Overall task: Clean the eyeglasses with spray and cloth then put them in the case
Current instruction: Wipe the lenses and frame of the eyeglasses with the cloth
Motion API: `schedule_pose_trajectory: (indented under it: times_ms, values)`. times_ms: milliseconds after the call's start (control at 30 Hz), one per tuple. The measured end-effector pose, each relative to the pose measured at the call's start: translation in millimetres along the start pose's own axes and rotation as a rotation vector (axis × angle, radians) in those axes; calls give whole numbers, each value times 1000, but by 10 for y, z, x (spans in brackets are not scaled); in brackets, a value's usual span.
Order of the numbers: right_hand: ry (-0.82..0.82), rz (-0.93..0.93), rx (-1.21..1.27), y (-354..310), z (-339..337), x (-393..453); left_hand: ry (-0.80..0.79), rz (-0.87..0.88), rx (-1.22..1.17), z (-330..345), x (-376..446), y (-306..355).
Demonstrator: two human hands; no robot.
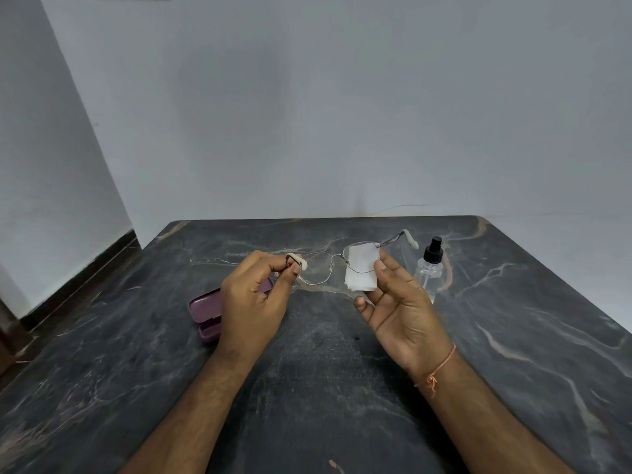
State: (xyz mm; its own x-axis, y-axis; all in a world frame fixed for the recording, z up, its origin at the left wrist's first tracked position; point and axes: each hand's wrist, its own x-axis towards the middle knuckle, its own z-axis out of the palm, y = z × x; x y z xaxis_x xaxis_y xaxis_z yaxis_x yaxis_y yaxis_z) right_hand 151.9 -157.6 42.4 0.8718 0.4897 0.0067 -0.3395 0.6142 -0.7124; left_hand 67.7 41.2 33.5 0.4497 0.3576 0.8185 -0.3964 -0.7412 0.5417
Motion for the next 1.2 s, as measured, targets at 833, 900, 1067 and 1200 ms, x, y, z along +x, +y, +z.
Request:
schedule_pose_trajectory:
  times_ms: [833,900,1067,1200]
  values:
    - [40,130,-76,-23,-39,14,-23,92,58,24,-27,-42]
    - [31,160,-97,-20,-33,9,-14,70,24,12,-20,-13]
    - [84,184,-119,15,-23,21,-6,-29,-45,-16,25,-31]
    - [100,184,-150,49,-39,45,-20,-119,-184,10,17,-50]
